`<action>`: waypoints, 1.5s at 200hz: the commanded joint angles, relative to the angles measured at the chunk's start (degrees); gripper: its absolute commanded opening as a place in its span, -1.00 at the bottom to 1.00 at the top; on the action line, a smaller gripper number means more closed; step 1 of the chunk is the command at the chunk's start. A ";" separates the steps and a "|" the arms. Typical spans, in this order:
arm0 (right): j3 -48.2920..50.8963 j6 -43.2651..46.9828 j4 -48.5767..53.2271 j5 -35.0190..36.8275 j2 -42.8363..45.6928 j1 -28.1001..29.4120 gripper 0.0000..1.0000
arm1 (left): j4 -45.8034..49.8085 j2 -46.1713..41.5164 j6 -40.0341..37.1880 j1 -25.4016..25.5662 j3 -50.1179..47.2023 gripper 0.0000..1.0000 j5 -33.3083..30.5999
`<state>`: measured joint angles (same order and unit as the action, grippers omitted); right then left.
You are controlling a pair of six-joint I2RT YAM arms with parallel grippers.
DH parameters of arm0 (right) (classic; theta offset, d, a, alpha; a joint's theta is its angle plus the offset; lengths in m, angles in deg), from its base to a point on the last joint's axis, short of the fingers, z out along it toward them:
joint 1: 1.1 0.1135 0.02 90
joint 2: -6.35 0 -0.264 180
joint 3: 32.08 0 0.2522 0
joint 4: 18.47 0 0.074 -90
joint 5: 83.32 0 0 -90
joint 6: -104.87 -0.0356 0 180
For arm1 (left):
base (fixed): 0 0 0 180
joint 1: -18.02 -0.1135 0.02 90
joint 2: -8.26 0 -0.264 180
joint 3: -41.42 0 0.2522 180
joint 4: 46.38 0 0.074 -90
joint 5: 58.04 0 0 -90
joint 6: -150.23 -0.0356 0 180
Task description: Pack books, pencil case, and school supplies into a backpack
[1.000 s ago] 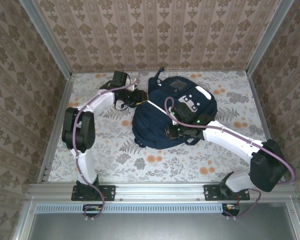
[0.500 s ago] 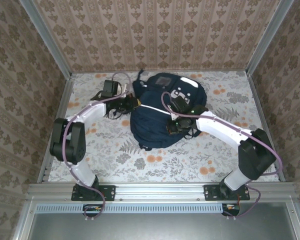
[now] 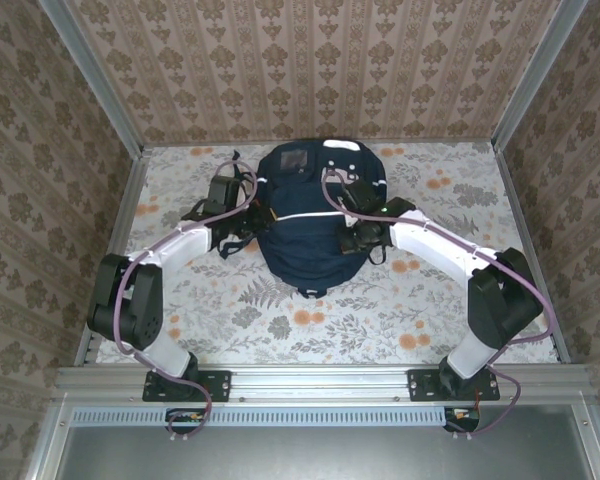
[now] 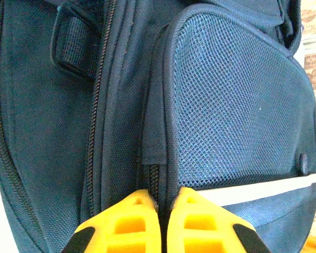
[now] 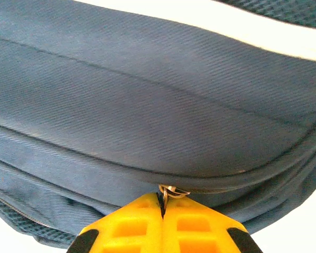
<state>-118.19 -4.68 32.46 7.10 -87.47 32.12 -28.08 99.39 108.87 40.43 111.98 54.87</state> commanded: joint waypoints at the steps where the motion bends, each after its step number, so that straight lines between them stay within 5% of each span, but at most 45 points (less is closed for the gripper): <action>1: -3.28 -5.66 0.55 0.72 -0.43 3.36 -1.00 | -2.84 -1.46 7.15 3.42 -2.42 -1.00 -0.70; 102: -7.37 -11.10 -13.41 -12.39 -6.00 10.68 -0.98 | -8.19 -2.41 15.26 10.60 -3.71 -1.00 -1.12; 121: -3.39 -12.28 -14.41 -12.03 -1.93 9.11 -0.76 | -5.92 -3.59 13.85 9.82 -3.71 -0.81 -1.21; 155: 6.87 -17.08 -15.07 -8.85 9.60 4.60 0.04 | 1.22 -8.04 9.18 8.48 -3.60 -0.29 -3.35; 194: 18.03 -26.63 -16.51 -6.77 22.58 -3.52 0.40 | 9.20 -13.76 1.70 9.60 -4.06 -0.05 -8.80; 244: 21.17 -35.89 -18.33 -10.13 24.46 -13.14 0.45 | 15.06 -13.96 -7.30 17.25 -1.55 -0.05 -13.90; 300: 18.28 -42.58 -19.77 -10.27 18.25 -15.54 0.29 | 17.75 -6.81 -12.82 21.79 4.91 -0.09 -14.77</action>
<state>-97.67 -42.62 14.17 -2.45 -66.68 17.06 -12.54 90.48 100.41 61.89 113.47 41.26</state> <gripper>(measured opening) 0.663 0.467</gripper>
